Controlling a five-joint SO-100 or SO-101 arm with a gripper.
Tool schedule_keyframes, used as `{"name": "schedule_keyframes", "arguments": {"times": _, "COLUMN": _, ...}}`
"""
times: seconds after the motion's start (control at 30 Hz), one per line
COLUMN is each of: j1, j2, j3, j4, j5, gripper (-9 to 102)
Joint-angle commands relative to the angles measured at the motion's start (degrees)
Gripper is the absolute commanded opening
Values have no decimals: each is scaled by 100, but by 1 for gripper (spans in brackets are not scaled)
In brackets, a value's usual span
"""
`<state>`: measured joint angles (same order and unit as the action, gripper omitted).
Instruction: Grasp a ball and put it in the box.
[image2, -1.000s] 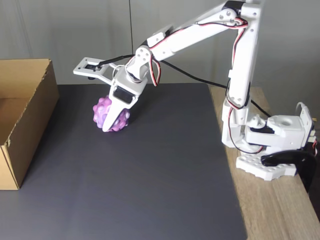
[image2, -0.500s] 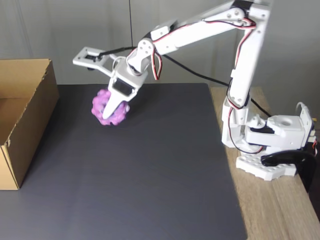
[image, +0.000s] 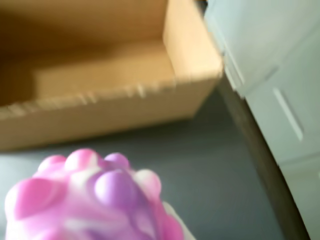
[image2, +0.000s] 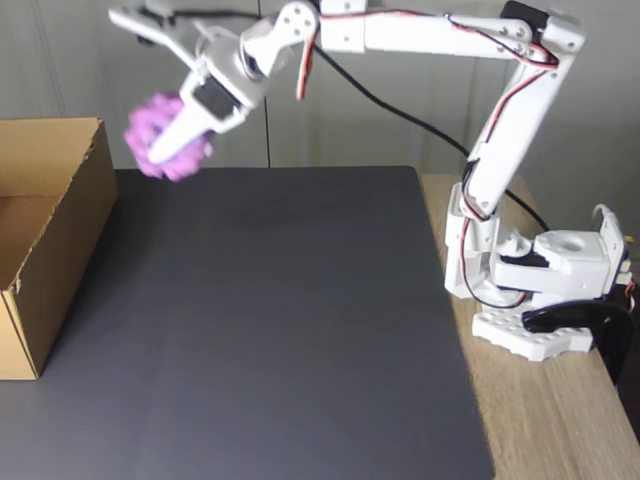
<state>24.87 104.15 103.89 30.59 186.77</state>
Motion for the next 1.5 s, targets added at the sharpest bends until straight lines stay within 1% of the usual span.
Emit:
{"name": "schedule_keyframes", "arguments": {"times": 0.0, "j1": -167, "j2": -105, "j3": -958, "j4": 123, "j5": -26, "gripper": 24}}
{"name": "schedule_keyframes", "arguments": {"times": 0.3, "j1": -483, "j2": -1459, "j3": -3076, "j4": 114, "j5": -18, "gripper": 23}}
{"name": "schedule_keyframes", "arguments": {"times": 0.6, "j1": -686, "j2": -2558, "j3": -4307, "j4": -466, "j5": -35, "gripper": 22}}
{"name": "schedule_keyframes", "arguments": {"times": 0.67, "j1": -694, "j2": -2760, "j3": -4447, "j4": -791, "j5": -44, "gripper": 22}}
{"name": "schedule_keyframes", "arguments": {"times": 0.73, "j1": -703, "j2": -3032, "j3": -4746, "j4": -888, "j5": -53, "gripper": 21}}
{"name": "schedule_keyframes", "arguments": {"times": 0.83, "j1": -694, "j2": -3243, "j3": -4790, "j4": -1433, "j5": -53, "gripper": 22}}
{"name": "schedule_keyframes", "arguments": {"times": 1.07, "j1": -642, "j2": -3744, "j3": -4825, "j4": -2259, "j5": -53, "gripper": 23}}
{"name": "schedule_keyframes", "arguments": {"times": 1.47, "j1": -624, "j2": -5247, "j3": -6258, "j4": -2320, "j5": -62, "gripper": 24}}
